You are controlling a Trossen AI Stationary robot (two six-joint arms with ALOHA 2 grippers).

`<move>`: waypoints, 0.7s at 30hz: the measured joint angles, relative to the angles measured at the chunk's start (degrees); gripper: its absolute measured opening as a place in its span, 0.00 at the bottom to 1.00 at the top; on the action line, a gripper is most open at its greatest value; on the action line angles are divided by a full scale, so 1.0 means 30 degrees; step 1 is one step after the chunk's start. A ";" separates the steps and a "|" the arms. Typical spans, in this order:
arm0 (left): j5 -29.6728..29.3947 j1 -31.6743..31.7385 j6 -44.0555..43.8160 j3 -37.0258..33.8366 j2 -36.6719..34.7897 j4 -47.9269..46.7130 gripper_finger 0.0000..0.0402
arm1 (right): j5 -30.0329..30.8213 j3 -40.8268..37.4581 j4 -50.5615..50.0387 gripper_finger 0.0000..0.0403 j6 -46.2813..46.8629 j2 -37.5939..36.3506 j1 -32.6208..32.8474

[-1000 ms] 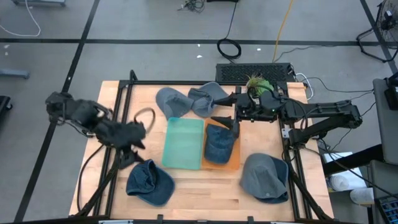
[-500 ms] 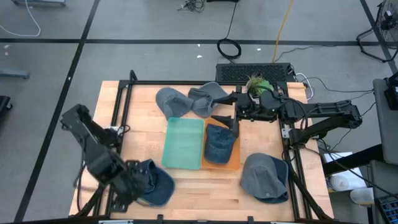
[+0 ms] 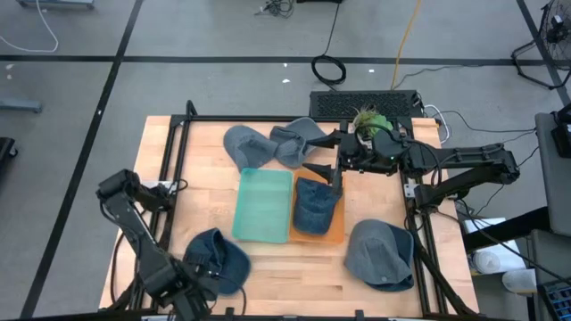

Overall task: Pick & Place hat
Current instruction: Put the left blue cap into the orange bin

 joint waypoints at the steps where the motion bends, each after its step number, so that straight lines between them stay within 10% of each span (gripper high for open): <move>1: -0.0213 0.0000 0.0073 0.0000 0.0135 0.0098 0.71 | -0.0022 0.0000 -0.0005 0.70 -0.0009 0.0000 0.0007; 21: -0.1964 0.1051 0.0823 0.0007 0.3765 0.2470 0.71 | -0.0674 -0.0007 -0.0022 0.70 -0.1592 0.0000 0.0015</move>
